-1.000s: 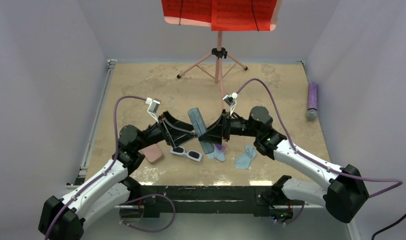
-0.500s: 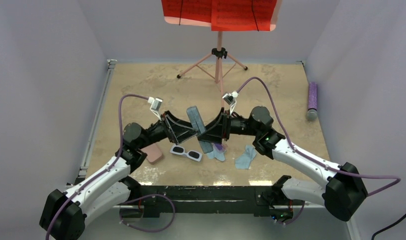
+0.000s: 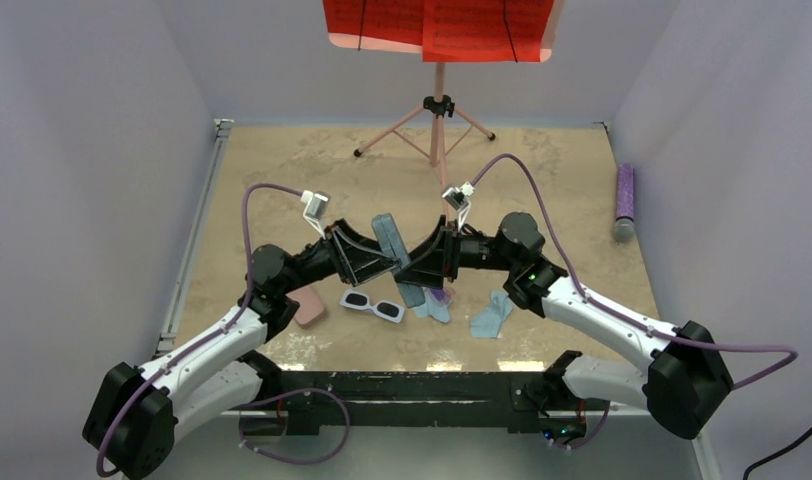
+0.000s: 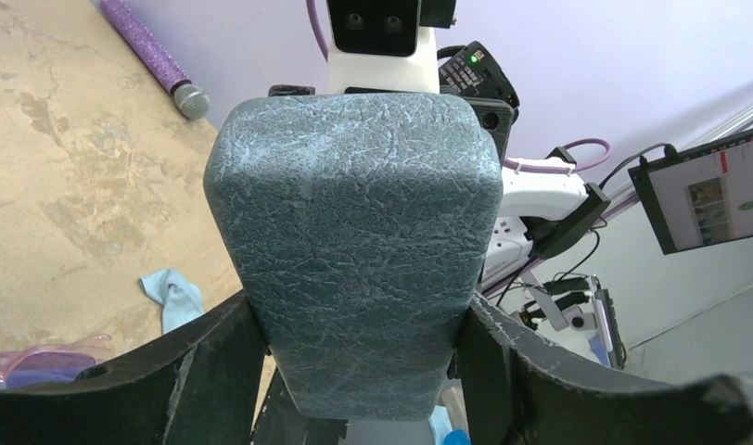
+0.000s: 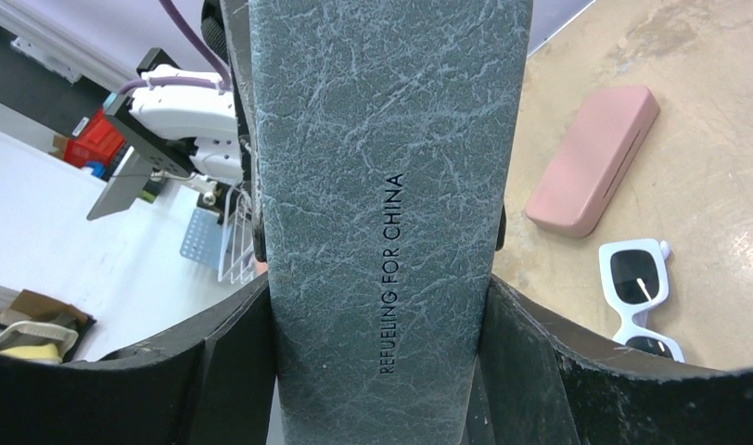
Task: Organize the sunglasses
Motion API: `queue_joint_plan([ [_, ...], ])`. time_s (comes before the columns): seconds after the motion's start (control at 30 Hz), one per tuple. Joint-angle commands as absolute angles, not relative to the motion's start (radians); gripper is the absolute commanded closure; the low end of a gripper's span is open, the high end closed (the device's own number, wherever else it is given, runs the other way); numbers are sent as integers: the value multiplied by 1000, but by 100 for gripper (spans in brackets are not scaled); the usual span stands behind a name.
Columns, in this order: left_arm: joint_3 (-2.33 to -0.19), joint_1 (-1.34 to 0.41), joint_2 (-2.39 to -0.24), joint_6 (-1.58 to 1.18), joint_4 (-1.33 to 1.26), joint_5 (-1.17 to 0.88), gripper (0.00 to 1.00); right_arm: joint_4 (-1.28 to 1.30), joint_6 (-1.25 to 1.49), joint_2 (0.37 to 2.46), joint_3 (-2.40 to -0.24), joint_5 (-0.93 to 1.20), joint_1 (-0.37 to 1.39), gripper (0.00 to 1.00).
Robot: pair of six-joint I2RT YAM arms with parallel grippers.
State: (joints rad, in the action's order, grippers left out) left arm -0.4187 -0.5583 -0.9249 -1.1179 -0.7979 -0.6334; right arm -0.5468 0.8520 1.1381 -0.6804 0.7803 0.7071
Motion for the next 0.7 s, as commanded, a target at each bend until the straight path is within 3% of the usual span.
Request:
queue_joint_plan([
  [0.0, -419, -562, -936, -1119, -892, -666, 39, -631, 856, 1123, -709, 810, 718, 87],
  [0.33, -408, -547, -881, -841, -717, -817, 100, -663, 888, 1041, -717, 946, 718, 91],
  [0.67, -357, -472, -961, -921, -1003, -1028, 100, -643, 870, 931, -701, 1040, 718, 100],
])
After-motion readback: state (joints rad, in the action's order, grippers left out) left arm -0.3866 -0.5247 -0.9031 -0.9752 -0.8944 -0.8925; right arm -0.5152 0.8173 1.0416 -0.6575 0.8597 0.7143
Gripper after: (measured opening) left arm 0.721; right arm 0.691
